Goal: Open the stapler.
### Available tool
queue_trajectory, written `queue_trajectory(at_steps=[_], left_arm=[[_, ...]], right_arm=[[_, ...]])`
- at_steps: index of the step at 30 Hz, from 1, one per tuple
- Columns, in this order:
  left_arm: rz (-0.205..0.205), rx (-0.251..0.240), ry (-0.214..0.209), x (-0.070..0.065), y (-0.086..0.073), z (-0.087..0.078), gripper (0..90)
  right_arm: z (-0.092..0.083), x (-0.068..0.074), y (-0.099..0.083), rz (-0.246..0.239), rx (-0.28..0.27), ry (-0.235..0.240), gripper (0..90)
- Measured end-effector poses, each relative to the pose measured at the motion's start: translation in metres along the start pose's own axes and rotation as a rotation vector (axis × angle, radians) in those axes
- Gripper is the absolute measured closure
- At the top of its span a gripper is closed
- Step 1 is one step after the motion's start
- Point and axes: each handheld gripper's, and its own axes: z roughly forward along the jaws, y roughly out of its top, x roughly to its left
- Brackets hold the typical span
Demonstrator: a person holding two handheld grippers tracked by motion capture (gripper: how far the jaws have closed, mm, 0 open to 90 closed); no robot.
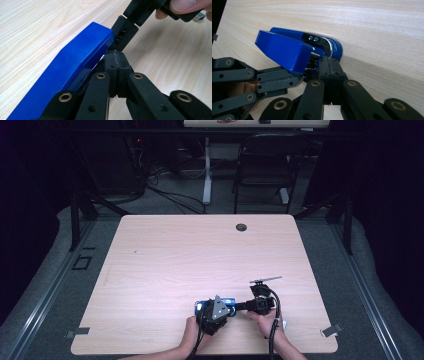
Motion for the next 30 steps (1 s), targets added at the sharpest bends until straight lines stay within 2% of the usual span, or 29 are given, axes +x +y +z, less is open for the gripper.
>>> queue_trajectory(at_steps=[3, 9, 10, 11, 14, 17, 20, 23, 26, 30], left_arm=[[-0.002, -0.006, 0.003, 0.0, 0.0, -0.002, 90.0], [-0.007, -0.019, -0.019, 0.002, 0.005, -0.004, 90.0], [-0.007, -0.019, -0.019, 0.002, 0.005, -0.004, 87.7], [0.002, -0.017, -0.048, 0.002, 0.011, -0.007, 83.5], [0.008, -0.029, -0.079, 0.004, 0.021, -0.013, 70.5], [0.022, -0.04, -0.078, 0.01, 0.031, -0.018, 59.0], [0.031, 0.003, -0.093, 0.023, 0.037, -0.017, 54.4], [0.034, 0.086, -0.15, 0.04, 0.038, -0.012, 50.0], [0.039, 0.116, -0.193, 0.053, 0.038, -0.007, 49.2], [0.066, 0.171, -0.244, 0.061, 0.04, 0.001, 47.6]], right_arm=[[-0.002, 0.001, 0.0, -0.007, 0.011, 0.003, 90.0], [-0.001, 0.006, 0.0, -0.051, 0.024, -0.036, 90.0], [0.0, 0.006, 0.0, -0.057, 0.022, -0.046, 90.0], [0.0, 0.007, 0.0, -0.061, 0.022, -0.048, 90.0], [-0.001, 0.009, 0.0, -0.085, 0.028, -0.059, 90.0], [-0.002, 0.011, 0.001, -0.096, 0.029, -0.065, 90.0], [-0.002, 0.011, 0.0, -0.1, 0.026, -0.068, 90.0], [-0.002, 0.011, 0.001, -0.107, 0.037, -0.071, 90.0], [-0.002, 0.011, 0.001, -0.112, 0.036, -0.072, 90.0], [-0.001, 0.011, 0.001, -0.113, 0.034, -0.07, 90.0]])
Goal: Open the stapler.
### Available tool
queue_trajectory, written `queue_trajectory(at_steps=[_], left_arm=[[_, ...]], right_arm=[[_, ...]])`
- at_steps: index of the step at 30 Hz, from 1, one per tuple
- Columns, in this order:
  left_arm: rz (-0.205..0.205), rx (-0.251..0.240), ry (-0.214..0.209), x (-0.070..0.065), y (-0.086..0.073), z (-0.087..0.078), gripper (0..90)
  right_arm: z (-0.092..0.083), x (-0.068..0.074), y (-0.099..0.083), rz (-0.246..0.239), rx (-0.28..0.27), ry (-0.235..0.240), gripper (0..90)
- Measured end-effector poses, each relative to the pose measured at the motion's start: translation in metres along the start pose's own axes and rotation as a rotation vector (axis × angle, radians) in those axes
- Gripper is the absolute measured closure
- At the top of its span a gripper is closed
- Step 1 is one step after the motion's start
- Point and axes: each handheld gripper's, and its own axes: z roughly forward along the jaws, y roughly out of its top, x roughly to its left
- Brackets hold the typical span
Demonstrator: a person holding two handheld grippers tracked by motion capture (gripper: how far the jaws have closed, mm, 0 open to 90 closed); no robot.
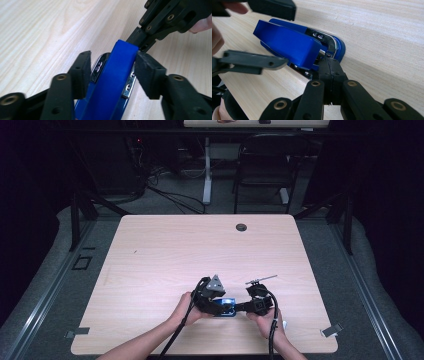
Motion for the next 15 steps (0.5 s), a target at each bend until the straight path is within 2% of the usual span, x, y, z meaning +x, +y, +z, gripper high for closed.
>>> queue_trajectory(at_steps=[2, 4, 7, 11, 12, 15], left_arm=[[0.025, 0.034, -0.029, 0.0, 0.0, 0.005, 48.8], [0.042, 0.033, -0.027, 0.0, -0.001, 0.009, 51.1], [0.044, 0.039, -0.056, 0.003, 0.001, 0.01, 52.9], [0.097, 0.059, -0.077, 0.005, 0.002, 0.012, 55.3], [0.121, 0.065, -0.064, 0.005, 0.003, 0.012, 56.5], [0.152, 0.056, -0.078, 0.006, 0.002, 0.012, 59.0]], right_arm=[[0.0, 0.0, 0.0, 0.004, 0.0, 0.003, 90.0], [0.0, 0.0, 0.0, 0.002, 0.002, -0.003, 90.0], [0.0, 0.0, -0.001, 0.021, -0.005, 0.008, 90.0], [0.0, -0.002, -0.001, 0.037, -0.003, 0.012, 90.0], [0.0, -0.002, -0.001, 0.039, -0.004, 0.011, 90.0], [0.0, -0.002, -0.002, 0.054, -0.012, 0.013, 90.0]])
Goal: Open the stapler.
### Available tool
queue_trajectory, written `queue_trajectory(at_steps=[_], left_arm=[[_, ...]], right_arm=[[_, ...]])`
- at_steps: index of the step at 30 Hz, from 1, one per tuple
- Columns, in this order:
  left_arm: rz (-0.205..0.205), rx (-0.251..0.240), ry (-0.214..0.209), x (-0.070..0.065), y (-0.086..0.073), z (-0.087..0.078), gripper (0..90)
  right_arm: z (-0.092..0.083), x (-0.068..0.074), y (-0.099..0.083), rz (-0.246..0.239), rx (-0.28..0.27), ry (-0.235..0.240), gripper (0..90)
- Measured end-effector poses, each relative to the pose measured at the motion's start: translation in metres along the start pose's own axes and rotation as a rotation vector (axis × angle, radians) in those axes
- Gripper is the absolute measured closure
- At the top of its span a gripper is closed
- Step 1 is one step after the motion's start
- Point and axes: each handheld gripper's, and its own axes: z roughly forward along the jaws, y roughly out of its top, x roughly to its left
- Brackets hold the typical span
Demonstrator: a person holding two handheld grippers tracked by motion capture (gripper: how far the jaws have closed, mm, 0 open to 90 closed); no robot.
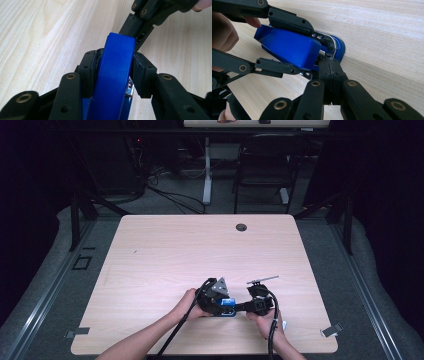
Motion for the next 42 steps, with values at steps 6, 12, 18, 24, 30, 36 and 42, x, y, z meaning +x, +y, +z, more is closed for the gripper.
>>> queue_trajectory(at_steps=[6, 12, 18, 24, 30, 36, 42], left_arm=[[0.038, -0.013, -0.007, 0.001, -0.003, -0.002, 63.8], [0.037, -0.035, -0.008, 0.004, -0.005, -0.003, 65.4], [0.052, -0.038, -0.013, 0.004, -0.006, -0.004, 65.9], [0.068, -0.047, -0.01, 0.004, -0.008, -0.004, 66.2], [0.076, -0.063, -0.008, 0.003, -0.01, -0.004, 66.4], [0.089, -0.087, 0.001, 0.002, -0.013, -0.004, 66.5], [0.081, -0.089, -0.002, 0.003, -0.012, -0.003, 66.4]], right_arm=[[0.003, -0.007, -0.001, 0.039, 0.003, 0.026, 90.0], [0.0, -0.007, 0.001, 0.075, -0.019, 0.076, 90.0], [0.001, -0.01, 0.0, 0.094, -0.025, 0.095, 90.0], [0.002, -0.011, 0.0, 0.11, -0.043, 0.102, 90.0], [0.003, -0.011, 0.0, 0.108, -0.063, 0.097, 90.0], [0.003, -0.01, -0.001, 0.103, -0.066, 0.088, 90.0], [0.004, -0.01, 0.001, 0.098, -0.082, 0.088, 90.0]])
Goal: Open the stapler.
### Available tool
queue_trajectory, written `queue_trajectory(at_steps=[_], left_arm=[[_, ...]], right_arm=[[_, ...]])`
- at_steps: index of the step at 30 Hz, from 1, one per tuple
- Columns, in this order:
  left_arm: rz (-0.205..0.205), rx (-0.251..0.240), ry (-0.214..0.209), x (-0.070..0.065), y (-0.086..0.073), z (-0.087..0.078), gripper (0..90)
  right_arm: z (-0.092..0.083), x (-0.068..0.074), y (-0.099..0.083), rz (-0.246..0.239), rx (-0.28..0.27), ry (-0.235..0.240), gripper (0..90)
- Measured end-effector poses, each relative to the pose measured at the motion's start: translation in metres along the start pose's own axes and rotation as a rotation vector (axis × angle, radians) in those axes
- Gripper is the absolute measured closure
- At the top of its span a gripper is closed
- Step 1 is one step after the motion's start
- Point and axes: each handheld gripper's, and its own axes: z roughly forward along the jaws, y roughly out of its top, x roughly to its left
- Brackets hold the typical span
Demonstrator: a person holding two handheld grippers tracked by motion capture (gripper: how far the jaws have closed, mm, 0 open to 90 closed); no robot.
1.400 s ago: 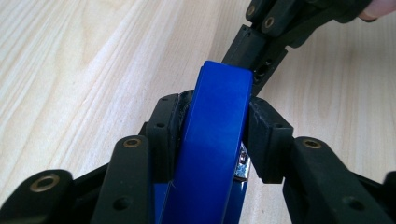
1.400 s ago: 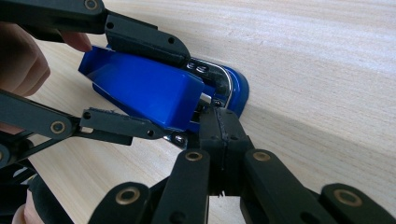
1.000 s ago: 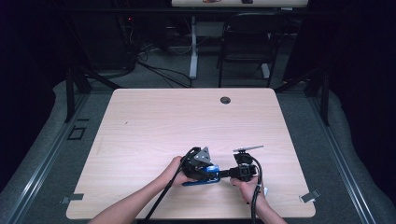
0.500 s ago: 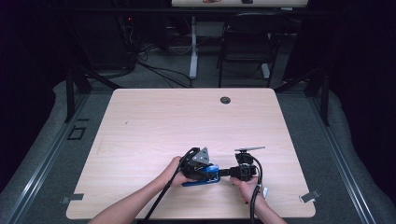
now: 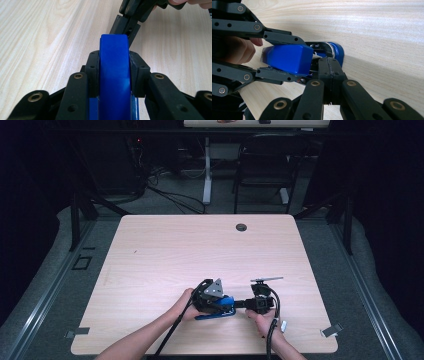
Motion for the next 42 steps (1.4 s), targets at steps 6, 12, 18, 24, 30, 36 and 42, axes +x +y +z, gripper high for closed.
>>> queue_trajectory(at_steps=[6, 12, 18, 24, 30, 36, 42], left_arm=[[-0.013, 0.0, -0.003, 0.001, 0.0, 0.0, 65.8], [0.007, 0.001, 0.002, 0.0, -0.001, 0.001, 66.2], [0.022, -0.03, 0.009, -0.001, -0.004, 0.0, 66.5], [0.032, -0.059, 0.017, -0.002, -0.007, 0.001, 66.5], [0.036, -0.077, 0.022, -0.003, -0.01, 0.0, 66.5], [0.029, -0.117, 0.026, -0.004, -0.015, 0.001, 66.5], [0.03, -0.075, 0.03, -0.004, -0.01, 0.002, 66.0]], right_arm=[[0.002, -0.003, 0.004, 0.006, -0.007, 0.006, 90.0], [0.002, -0.002, 0.003, 0.033, -0.015, 0.006, 90.0], [0.003, 0.002, 0.003, 0.005, -0.038, -0.025, 90.0], [0.003, 0.005, 0.003, -0.025, -0.032, -0.051, 90.0], [0.003, 0.008, 0.002, -0.051, -0.035, -0.072, 90.0], [0.003, 0.009, 0.002, -0.061, -0.033, -0.084, 90.0], [0.003, 0.01, 0.002, -0.077, -0.031, -0.094, 90.0]])
